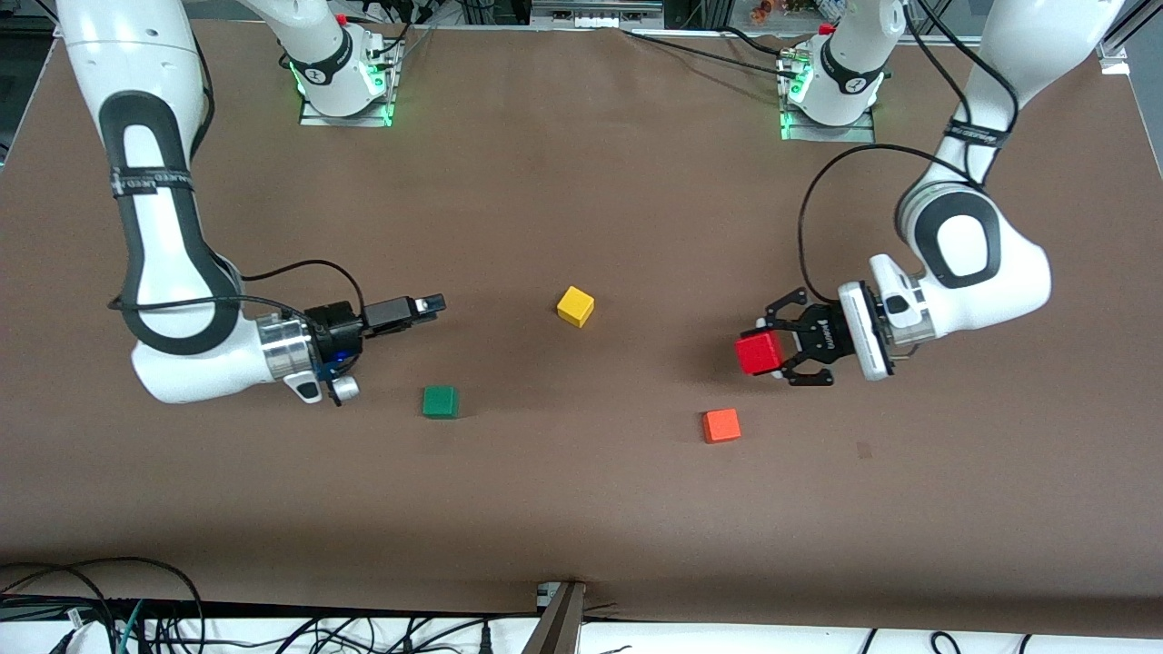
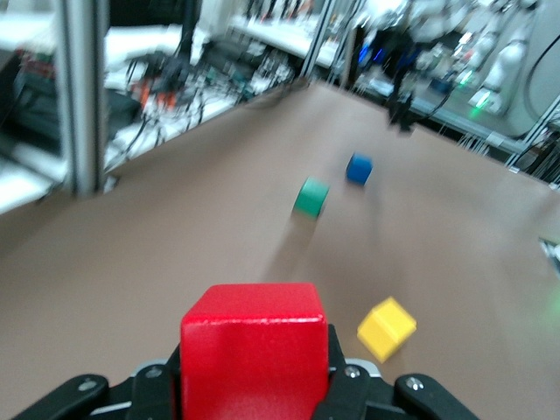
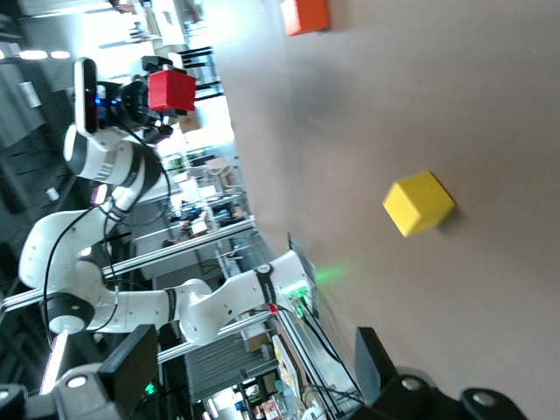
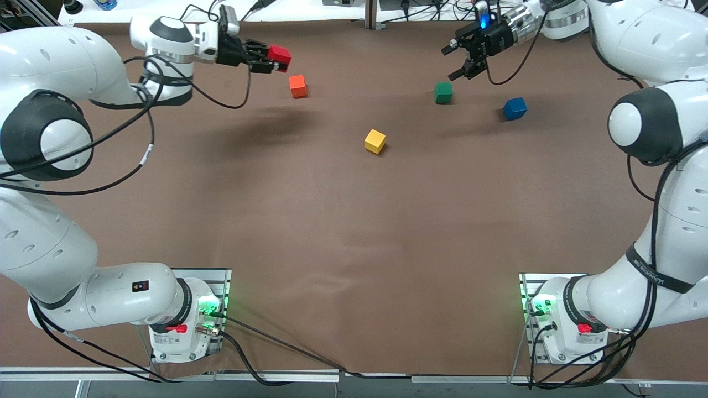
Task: Pass red block to right arm, stack on blue
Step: 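Carry the red cube toward center while the right gripper approaches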
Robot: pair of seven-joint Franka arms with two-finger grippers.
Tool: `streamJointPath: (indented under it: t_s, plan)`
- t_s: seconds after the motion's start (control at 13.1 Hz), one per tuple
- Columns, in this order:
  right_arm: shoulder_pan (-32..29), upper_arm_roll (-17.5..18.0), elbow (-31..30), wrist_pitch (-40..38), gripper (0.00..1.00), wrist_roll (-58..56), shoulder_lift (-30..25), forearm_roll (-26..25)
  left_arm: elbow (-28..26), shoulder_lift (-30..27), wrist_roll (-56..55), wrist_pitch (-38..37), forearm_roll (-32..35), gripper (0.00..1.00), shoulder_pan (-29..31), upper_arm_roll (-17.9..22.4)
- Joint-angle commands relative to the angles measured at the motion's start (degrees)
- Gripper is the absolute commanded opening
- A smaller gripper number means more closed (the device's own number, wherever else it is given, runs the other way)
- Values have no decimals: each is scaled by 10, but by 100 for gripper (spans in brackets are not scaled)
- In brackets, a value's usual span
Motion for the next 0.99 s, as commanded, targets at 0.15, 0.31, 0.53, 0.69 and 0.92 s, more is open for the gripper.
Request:
streamJointPath:
  t_s: [0.15, 0.31, 0.53, 0.69, 0.92]
  plan:
    - [39, -2, -44, 41, 100, -95, 33, 155, 60, 65, 163, 2, -172, 0, -59, -18]
    - [65, -1, -46, 72, 100, -94, 33, 195, 72, 76, 204, 2, -191, 0, -90, -18]
    - [91, -1, -51, 92, 100, -95, 33, 257, 87, 95, 265, 3, -260, 0, -136, -18]
    - [113, -1, -51, 120, 100, -95, 32, 281, 89, 111, 337, 13, -327, 0, -167, -18]
    - [133, -1, -51, 142, 100, -95, 30, 320, 89, 113, 360, 14, -351, 0, -186, -18]
